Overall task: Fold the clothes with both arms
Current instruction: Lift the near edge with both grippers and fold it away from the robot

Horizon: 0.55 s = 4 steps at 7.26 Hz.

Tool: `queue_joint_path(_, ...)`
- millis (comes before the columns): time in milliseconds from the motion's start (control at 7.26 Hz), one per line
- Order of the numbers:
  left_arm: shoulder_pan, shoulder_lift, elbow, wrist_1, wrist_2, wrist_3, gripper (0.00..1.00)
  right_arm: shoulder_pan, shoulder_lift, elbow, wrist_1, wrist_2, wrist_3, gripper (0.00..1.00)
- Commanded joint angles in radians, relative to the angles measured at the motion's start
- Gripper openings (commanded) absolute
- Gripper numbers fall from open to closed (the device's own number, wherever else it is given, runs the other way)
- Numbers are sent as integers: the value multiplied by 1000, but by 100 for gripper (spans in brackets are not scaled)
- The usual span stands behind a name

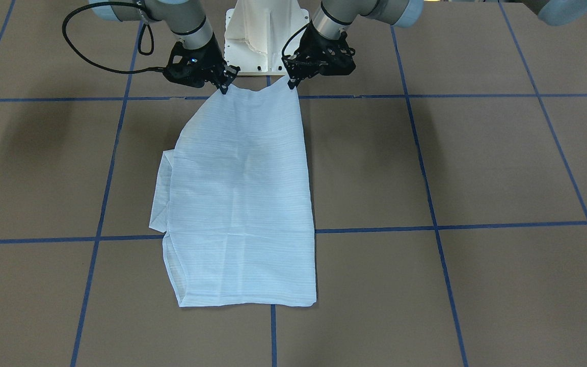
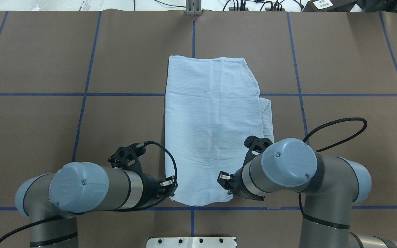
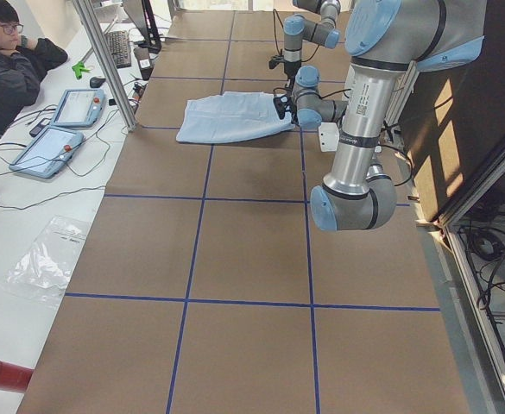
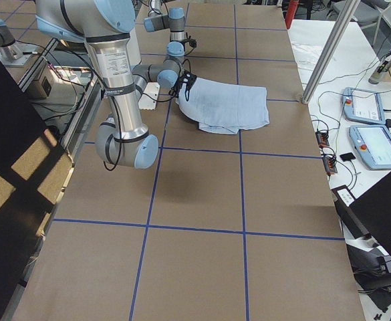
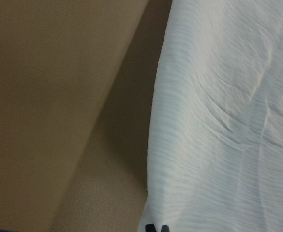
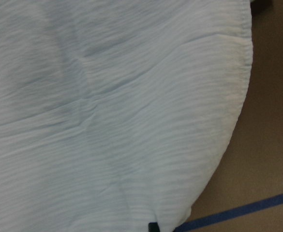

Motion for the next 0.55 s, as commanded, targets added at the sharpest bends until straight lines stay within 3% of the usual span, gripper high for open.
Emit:
queue_joint_path(0,98,9,-138,84,-64,-29,0,-24,-16,94,1,131,1,0)
queue_joint_path(138,113,9,-215,134,-84,-55,0,-21,-19,137,1,170,3,0)
queue_joint_path(413,82,7,-230,152,-109,-50,0,21,-10,104,0,169,-11,0)
